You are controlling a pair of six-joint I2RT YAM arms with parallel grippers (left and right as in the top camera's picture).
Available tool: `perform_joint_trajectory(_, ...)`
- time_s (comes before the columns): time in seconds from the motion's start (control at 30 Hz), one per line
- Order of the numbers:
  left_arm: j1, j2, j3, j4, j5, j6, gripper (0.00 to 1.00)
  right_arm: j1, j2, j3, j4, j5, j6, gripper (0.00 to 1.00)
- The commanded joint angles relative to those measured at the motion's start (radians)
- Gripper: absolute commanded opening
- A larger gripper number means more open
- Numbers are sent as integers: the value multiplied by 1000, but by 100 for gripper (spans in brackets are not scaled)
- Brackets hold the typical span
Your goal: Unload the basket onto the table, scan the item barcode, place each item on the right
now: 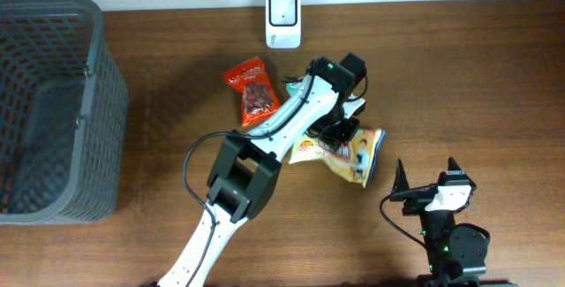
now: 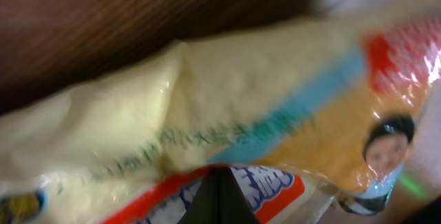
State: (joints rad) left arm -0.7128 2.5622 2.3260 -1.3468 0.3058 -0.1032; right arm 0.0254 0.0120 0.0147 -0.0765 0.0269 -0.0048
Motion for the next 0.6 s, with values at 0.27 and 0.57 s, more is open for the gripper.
perform_joint_trajectory(0.27, 116, 81, 280, -64, -130, -65, 0, -6, -6, -9, -2, 11, -6, 98)
perform_joint_trajectory(0.57, 82, 94, 494, -201, -50, -65, 0, -6, -6, -9, -2, 11, -6, 98)
